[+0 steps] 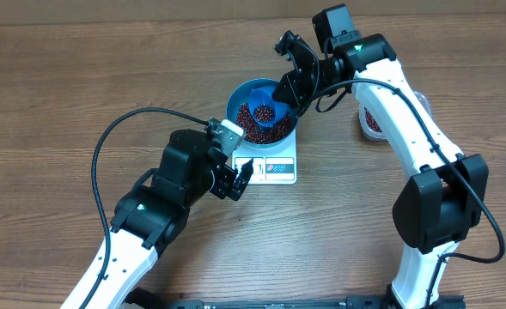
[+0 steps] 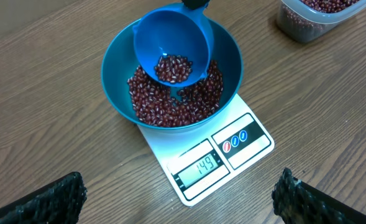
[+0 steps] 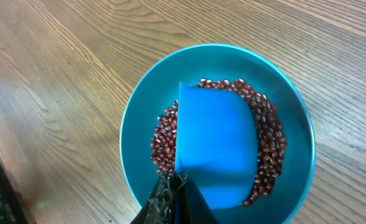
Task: Scoop item into bowl and weigh 150g on scale
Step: 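Hold the partly filled scoop above the bowl, tipping beans out slowly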
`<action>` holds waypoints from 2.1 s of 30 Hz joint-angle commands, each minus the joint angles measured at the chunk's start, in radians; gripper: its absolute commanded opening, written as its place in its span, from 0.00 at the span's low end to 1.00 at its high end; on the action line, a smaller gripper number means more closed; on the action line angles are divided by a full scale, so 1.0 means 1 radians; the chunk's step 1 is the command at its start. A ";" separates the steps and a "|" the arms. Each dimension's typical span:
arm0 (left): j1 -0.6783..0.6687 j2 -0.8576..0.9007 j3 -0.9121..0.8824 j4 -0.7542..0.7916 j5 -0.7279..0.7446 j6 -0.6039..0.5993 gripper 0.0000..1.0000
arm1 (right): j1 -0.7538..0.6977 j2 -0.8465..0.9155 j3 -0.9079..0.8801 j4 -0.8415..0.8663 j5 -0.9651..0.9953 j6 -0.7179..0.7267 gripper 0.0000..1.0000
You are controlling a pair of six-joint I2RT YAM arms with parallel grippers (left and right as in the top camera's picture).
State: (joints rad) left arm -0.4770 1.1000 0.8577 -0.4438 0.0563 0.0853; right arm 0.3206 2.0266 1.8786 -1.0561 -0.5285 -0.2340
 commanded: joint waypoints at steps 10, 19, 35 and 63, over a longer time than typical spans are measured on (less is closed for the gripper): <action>0.005 0.003 -0.002 0.014 -0.003 0.019 1.00 | -0.002 -0.022 0.035 -0.003 0.073 -0.032 0.04; 0.005 0.003 -0.002 0.015 -0.003 0.019 0.99 | -0.002 -0.022 0.035 0.002 0.108 -0.032 0.04; 0.005 0.003 -0.002 0.014 -0.003 0.019 0.99 | 0.034 -0.074 0.054 0.000 0.139 -0.031 0.04; 0.006 0.003 -0.002 0.014 -0.003 0.019 1.00 | 0.099 -0.099 0.054 -0.004 0.308 -0.024 0.04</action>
State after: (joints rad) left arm -0.4770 1.1000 0.8577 -0.4328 0.0563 0.0853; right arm 0.4187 1.9720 1.8965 -1.0695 -0.2283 -0.2619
